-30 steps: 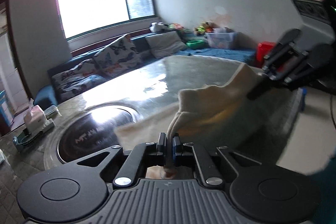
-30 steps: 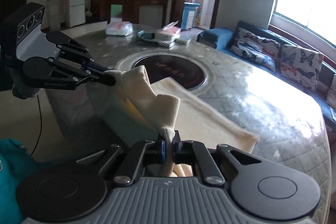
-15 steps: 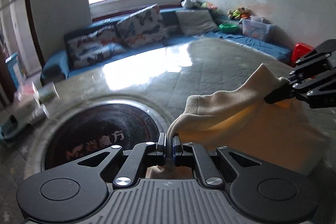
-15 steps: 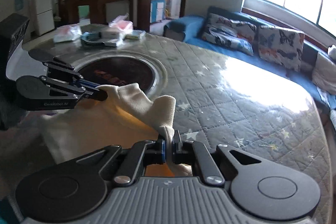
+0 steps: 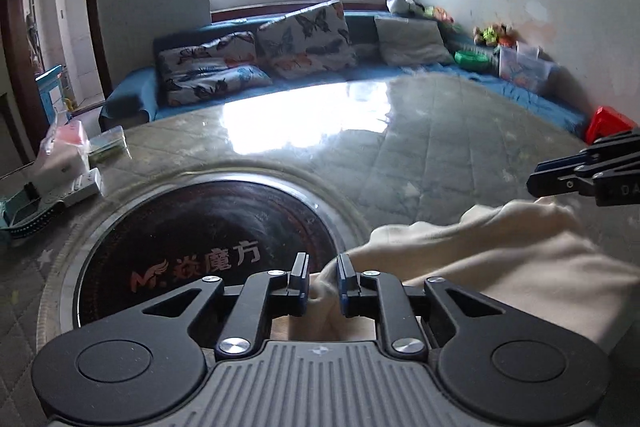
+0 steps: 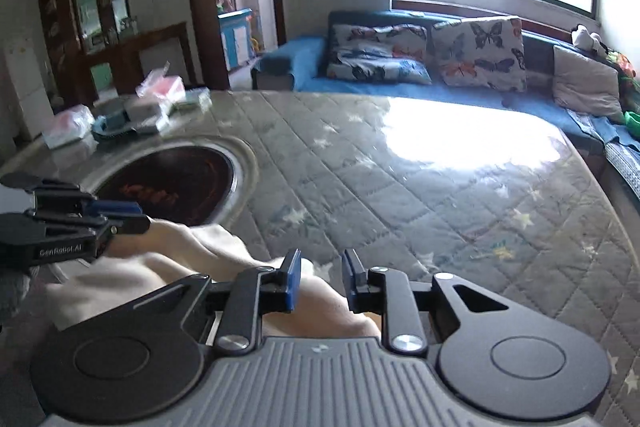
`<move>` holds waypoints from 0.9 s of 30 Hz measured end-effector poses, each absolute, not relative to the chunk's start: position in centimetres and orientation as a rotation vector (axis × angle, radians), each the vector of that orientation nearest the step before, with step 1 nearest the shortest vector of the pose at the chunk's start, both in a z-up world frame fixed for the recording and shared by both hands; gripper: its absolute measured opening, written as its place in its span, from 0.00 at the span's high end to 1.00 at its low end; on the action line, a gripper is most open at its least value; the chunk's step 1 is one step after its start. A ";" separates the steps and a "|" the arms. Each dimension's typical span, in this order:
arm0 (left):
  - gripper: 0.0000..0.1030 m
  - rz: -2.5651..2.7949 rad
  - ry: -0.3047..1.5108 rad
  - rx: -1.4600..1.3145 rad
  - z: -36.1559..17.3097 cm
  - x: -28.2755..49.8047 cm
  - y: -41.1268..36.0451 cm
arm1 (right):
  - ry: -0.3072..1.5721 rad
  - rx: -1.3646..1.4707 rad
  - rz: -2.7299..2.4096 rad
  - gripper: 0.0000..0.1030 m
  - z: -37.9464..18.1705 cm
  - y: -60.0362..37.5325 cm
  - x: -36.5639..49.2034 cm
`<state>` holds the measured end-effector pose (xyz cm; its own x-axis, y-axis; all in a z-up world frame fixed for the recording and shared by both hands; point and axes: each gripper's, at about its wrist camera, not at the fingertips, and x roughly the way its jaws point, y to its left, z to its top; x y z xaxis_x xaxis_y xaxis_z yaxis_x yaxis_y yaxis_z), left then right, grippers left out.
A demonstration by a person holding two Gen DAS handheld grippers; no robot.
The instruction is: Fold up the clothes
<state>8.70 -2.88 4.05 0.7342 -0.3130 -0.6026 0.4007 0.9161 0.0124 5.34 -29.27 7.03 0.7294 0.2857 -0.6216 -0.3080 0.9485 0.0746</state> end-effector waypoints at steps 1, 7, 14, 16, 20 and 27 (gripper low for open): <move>0.84 -0.415 0.625 0.146 4.4 8.1 -3.1 | 0.680 -0.036 0.337 0.79 7.0 -29.1 5.3; 0.83 -0.547 0.654 0.208 3.6 5.6 -5.6 | 0.760 -0.029 0.394 0.79 5.4 -26.8 7.3; 0.85 -0.622 0.682 0.238 2.4 3.1 -4.7 | 0.808 -0.001 0.349 0.79 3.5 -25.6 9.0; 0.85 -0.640 0.685 0.241 2.5 2.7 -4.5 | 0.808 0.007 0.349 0.79 3.5 -25.8 9.1; 0.84 -0.630 0.691 0.200 3.2 3.4 -4.1 | 0.789 0.010 0.348 0.79 4.1 -26.0 8.4; 0.84 -0.475 0.709 0.026 4.2 8.9 -4.8 | 0.775 -0.024 0.361 0.78 4.9 -25.3 7.5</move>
